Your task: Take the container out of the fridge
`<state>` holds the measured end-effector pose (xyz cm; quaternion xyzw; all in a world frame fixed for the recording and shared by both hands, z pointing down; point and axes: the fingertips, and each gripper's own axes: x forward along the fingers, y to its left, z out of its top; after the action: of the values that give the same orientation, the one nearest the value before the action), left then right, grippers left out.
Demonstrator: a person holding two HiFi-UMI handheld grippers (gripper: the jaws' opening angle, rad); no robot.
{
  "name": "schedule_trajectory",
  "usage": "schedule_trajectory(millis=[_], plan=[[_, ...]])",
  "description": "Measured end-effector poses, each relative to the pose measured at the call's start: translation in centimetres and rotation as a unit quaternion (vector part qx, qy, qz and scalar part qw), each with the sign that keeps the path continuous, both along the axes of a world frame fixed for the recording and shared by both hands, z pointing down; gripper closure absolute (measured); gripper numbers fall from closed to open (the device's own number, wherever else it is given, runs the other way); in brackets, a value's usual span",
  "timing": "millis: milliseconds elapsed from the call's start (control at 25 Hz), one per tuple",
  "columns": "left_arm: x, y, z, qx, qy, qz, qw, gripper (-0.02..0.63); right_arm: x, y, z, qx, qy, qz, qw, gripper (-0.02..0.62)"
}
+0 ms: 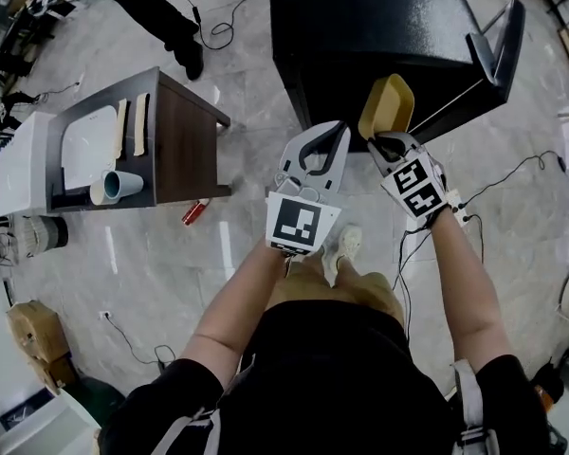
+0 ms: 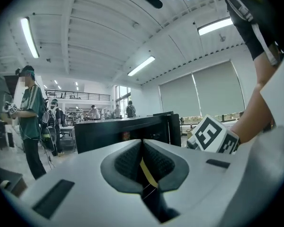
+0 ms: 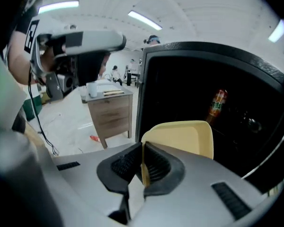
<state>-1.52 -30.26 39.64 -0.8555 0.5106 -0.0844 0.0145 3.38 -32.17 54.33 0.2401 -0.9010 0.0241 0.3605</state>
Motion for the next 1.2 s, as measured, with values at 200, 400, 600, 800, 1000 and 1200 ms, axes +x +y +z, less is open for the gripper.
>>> schedule_trajectory(millis=[200, 400, 600, 800, 1000, 1200], plan=[[0.7, 1.6, -1.0, -0.001, -0.017, 0.019, 0.9997, 0.581, 0.7, 2.9, -4.0, -0.002, -0.08, 0.072, 0.994, 0.549], [1.4, 2.9, -2.8, 0.013, -0.025, 0.033, 0.9991, 0.581, 1.4, 4.1, -8.5, 0.031, -0.136, 0.129, 0.982, 0.549], [1.9, 3.1, -5.1, 0.024, -0.013, 0.032, 0.9991, 0.581, 1.9, 4.8, -13.1, 0.085, -0.178, 0.157, 0.968, 0.549], [2.6, 3.0, -8.0, 0.073, -0.013, 0.043, 0.9963, 0.581, 2.2, 4.8, -17.6, 0.143, -0.205, 0.154, 0.956, 0.549], [3.0, 2.9, -9.7, 0.103, -0.014, 0.048, 0.9934, 0.581, 2.8, 4.7, -21.0, 0.173, -0.243, 0.165, 0.94, 0.549], [3.2, 3.3, -10.2, 0.08, -0.002, 0.037, 0.9961, 0.581, 3.4, 4.8, -23.0, 0.188, -0.271, 0.17, 0.929, 0.549]])
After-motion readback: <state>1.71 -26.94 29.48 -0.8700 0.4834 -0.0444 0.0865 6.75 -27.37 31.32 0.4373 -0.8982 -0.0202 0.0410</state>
